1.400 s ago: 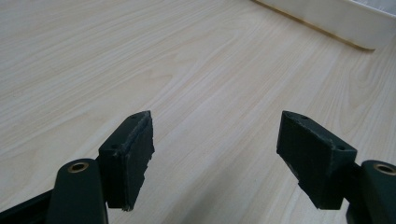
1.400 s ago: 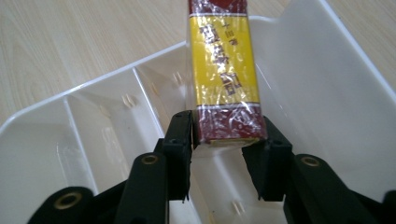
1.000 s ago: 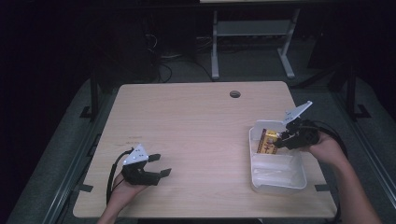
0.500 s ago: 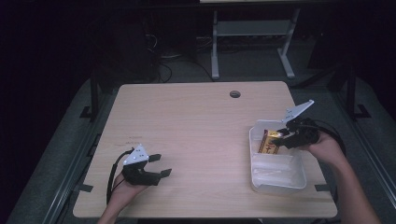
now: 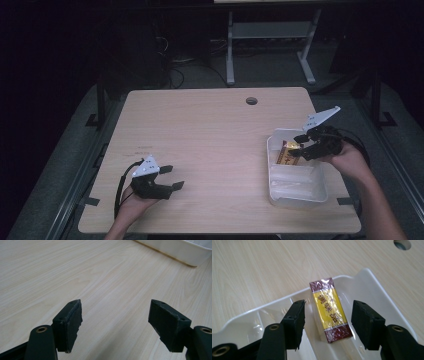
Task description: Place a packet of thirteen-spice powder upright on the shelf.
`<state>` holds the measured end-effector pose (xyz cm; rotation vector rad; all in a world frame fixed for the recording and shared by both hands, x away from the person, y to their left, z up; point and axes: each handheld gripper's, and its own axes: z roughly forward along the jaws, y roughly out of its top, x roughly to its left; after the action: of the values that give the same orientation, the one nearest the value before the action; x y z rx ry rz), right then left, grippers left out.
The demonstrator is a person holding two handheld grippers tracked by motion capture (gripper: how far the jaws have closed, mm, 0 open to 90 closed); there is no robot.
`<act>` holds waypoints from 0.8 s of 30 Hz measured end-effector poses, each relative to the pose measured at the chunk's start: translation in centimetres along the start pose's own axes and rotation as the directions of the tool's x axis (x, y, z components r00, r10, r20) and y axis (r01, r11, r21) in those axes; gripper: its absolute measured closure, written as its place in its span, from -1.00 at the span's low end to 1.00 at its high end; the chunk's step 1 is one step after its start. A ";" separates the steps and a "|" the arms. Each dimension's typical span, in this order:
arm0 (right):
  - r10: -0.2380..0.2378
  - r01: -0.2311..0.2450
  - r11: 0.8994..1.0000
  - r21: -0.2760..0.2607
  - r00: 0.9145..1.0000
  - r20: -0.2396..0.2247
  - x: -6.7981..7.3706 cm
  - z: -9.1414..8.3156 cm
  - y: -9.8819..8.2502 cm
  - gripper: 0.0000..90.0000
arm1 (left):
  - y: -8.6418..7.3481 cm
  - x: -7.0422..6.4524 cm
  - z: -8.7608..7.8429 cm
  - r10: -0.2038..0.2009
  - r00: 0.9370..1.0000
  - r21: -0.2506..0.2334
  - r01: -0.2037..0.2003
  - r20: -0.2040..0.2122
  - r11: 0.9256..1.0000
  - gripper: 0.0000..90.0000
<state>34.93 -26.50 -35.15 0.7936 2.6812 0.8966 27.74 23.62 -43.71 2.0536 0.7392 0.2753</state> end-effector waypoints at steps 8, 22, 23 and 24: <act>0.001 -0.001 1.000 -0.029 1.000 0.014 0.7 -1.0 0.2 -0.08 | 0.0 0.0 -0.1 0.000 1.000 -0.005 0.000 -0.001 1.000 -0.43; -0.047 0.047 0.997 -0.063 0.999 -0.007 3.2 -1.8 1.0 -0.10 | 0.0 -0.1 -0.1 0.002 1.000 -0.004 -0.002 0.006 1.000 -0.43; -0.049 0.048 0.997 -0.063 0.999 -0.006 3.5 -1.8 1.1 -0.10 | 0.0 -0.1 -0.1 0.002 1.000 -0.004 -0.002 0.006 1.000 -0.43; -0.049 0.048 0.997 -0.063 0.999 -0.006 3.5 -1.8 1.1 -0.10 | 0.0 -0.1 -0.1 0.002 1.000 -0.004 -0.002 0.006 1.000 -0.43</act>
<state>31.84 -24.80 -33.14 0.7099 2.6523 0.9687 27.60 23.62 -43.65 2.0506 0.7319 0.2717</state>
